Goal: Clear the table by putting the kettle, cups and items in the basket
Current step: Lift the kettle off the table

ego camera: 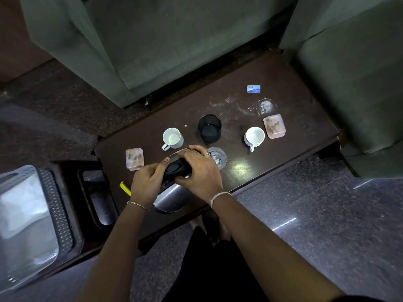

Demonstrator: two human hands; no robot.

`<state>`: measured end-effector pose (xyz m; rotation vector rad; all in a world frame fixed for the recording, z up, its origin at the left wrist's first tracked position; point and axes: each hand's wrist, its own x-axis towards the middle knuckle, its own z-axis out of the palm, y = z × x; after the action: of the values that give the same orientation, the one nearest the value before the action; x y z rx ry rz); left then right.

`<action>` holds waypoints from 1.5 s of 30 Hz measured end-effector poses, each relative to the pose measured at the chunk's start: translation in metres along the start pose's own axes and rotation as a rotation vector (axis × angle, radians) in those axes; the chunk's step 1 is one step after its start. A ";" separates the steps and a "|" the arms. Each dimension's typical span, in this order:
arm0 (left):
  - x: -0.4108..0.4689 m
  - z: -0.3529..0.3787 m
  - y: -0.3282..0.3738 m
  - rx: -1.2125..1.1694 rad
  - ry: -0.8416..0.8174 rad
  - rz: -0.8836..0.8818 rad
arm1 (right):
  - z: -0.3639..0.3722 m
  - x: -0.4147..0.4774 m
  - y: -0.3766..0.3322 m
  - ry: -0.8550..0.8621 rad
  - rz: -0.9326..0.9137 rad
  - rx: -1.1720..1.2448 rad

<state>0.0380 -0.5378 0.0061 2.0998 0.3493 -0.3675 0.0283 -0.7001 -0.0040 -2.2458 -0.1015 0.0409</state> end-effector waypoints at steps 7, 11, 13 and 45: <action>-0.003 -0.004 0.006 0.043 0.019 0.013 | 0.000 0.001 -0.003 0.010 -0.014 0.023; -0.005 -0.006 0.008 0.048 0.028 0.009 | -0.002 0.000 -0.005 0.016 -0.021 0.028; -0.006 -0.007 0.009 0.060 0.032 0.009 | -0.002 -0.001 -0.006 0.020 -0.021 0.030; -0.009 -0.017 0.015 0.151 0.025 0.032 | 0.005 -0.001 -0.009 0.020 -0.027 0.041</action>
<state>0.0373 -0.5326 0.0301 2.2568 0.3100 -0.3581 0.0262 -0.6906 -0.0002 -2.2027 -0.1192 0.0052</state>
